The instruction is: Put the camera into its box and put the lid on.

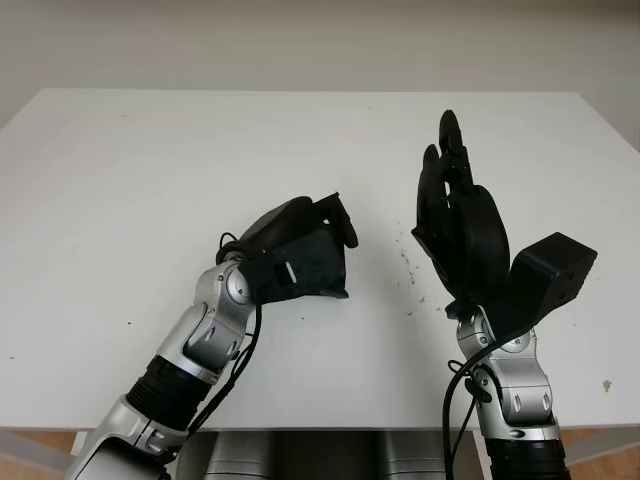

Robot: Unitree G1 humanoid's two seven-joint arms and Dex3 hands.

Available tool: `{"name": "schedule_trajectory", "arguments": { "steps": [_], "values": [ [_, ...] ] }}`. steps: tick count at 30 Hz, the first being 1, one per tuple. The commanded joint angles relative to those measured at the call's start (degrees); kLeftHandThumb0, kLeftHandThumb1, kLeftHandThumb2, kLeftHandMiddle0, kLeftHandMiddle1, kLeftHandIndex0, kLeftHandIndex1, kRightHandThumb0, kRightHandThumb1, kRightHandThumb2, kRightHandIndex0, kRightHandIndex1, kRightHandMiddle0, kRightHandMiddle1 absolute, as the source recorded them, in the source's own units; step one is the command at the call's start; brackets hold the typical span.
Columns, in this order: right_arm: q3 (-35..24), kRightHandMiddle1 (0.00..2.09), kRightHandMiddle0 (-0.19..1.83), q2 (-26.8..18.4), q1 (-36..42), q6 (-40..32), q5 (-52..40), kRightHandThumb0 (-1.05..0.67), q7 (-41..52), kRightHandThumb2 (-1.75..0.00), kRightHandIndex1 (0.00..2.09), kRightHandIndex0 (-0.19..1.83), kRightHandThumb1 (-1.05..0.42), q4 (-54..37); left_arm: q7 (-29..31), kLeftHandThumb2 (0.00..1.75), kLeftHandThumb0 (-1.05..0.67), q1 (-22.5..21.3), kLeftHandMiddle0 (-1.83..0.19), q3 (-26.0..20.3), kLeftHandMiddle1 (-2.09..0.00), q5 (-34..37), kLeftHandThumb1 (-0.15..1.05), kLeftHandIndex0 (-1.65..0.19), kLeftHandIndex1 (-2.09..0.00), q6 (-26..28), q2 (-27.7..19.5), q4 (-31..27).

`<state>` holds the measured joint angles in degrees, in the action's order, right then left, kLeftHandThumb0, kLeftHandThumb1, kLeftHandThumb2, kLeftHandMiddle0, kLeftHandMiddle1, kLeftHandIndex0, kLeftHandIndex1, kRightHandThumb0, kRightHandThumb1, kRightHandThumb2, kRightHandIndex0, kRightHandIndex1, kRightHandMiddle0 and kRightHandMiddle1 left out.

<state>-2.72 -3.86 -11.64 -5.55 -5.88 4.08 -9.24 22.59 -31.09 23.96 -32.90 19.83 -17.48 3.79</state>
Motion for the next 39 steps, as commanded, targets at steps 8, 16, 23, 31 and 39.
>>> {"name": "schedule_trajectory", "arguments": {
  "steps": [8,16,23,31,39],
  "values": [
    [-0.2,0.00,-0.19,-0.1,0.1,0.3,-0.3,-0.81,0.2,-0.69,0.00,-0.19,-1.05,-0.9,4.6,0.36,-1.03,0.2,0.19,2.0,0.00,-2.9,1.05,0.19,0.00,-0.8,-2.6,-0.4],
    [-0.4,0.00,-0.19,-0.3,0.3,0.1,-1.0,-0.80,0.9,-0.67,0.00,-0.19,-1.05,-0.9,6.2,0.42,-1.05,1.7,0.19,0.2,0.00,0.0,1.05,0.19,0.00,-0.6,-2.6,-1.7],
    [-0.8,0.00,-0.19,-0.9,0.1,-0.7,-1.4,-0.80,1.4,-0.63,0.00,-0.19,-1.05,-1.0,6.2,0.62,-0.97,4.7,0.19,-4.4,0.00,5.9,1.05,0.19,0.00,-0.7,-2.4,-5.6],
    [-1.5,0.00,-0.19,-1.1,-0.8,0.6,-2.5,-0.78,3.1,-0.66,0.00,-0.19,-1.05,1.0,-2.7,0.58,-0.77,9.7,0.19,-17.6,0.00,19.7,1.05,0.19,0.00,-6.6,1.9,-10.8],
    [-3.0,0.00,-0.19,-1.8,-2.7,-2.7,-4.5,-0.71,3.7,-0.79,0.00,-0.19,-1.05,2.8,-13.3,0.54,-0.71,10.1,0.18,-31.8,-0.02,33.1,1.05,0.18,-0.02,-14.6,6.3,-5.8]
  ]
}}
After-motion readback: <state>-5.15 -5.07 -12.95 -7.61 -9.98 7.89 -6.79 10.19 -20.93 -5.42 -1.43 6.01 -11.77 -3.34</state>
